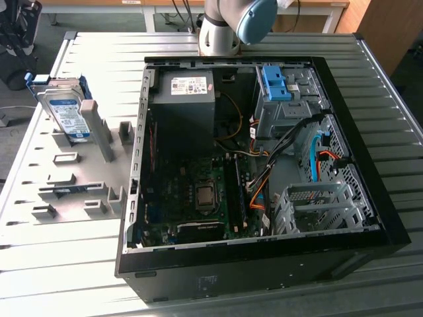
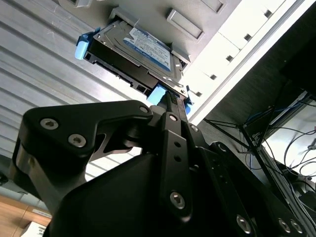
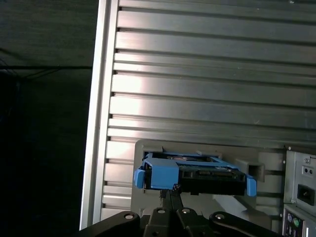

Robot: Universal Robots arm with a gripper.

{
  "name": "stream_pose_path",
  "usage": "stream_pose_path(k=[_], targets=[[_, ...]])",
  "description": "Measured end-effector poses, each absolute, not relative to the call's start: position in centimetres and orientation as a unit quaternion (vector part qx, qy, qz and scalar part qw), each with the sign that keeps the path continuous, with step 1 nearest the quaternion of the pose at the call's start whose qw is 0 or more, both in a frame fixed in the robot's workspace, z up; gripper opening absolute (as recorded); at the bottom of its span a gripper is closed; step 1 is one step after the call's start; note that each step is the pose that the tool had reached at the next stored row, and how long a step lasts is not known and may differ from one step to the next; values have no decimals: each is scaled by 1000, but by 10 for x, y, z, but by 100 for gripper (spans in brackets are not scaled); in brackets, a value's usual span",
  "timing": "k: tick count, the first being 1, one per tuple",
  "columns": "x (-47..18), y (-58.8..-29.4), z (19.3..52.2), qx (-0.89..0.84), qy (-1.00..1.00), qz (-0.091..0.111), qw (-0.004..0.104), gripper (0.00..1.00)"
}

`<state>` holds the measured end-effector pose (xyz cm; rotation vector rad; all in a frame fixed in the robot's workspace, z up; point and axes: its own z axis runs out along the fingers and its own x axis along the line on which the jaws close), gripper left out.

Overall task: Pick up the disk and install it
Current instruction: 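Pick up the disk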

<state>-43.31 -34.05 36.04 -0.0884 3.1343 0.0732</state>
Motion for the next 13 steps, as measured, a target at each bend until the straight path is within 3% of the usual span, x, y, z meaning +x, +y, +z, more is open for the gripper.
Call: stream_pose_path(k=[13], targets=[[-433,-340,360,-42,999,23,2,11]])
